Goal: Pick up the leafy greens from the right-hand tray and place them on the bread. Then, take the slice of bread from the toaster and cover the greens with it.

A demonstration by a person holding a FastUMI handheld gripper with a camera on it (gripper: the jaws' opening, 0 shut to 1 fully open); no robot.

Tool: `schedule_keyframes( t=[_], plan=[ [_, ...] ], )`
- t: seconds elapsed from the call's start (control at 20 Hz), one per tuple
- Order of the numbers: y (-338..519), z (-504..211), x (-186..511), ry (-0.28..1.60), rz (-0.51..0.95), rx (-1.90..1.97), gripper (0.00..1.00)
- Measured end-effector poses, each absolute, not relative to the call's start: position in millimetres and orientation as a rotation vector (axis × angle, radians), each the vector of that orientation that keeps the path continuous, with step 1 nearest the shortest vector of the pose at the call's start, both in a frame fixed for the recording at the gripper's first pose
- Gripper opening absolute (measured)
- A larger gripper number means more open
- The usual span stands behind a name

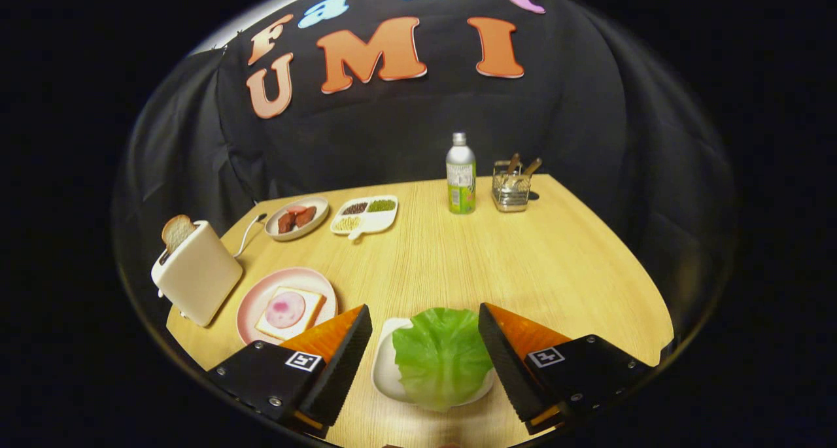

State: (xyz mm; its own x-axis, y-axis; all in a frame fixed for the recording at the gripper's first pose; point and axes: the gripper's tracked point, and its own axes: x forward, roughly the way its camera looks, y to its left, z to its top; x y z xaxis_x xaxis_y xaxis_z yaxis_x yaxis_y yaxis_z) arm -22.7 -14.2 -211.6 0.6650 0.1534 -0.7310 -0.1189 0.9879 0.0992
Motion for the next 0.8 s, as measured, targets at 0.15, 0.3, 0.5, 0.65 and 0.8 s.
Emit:
schedule_keyframes(
  t=[0.15, 0.3, 0.5, 0.65, 0.8],
  plan=[
    [-14.0, -226.2, -31.4, 0.904, 0.172, 0.006, 0.98],
    [-12.9, -238.6, -35.4, 0.96, 0.188, -0.028, 0.98],
    [3.8, -255.3, -52.2, 1.07, 0.266, 0.0, 0.98],
    [-11.1, -265.8, -50.5, 1.095, 0.216, -0.059, 0.96],
    [-18.1, -277.1, -49.2, 1.131, 0.187, -0.087, 0.96]
  ],
)
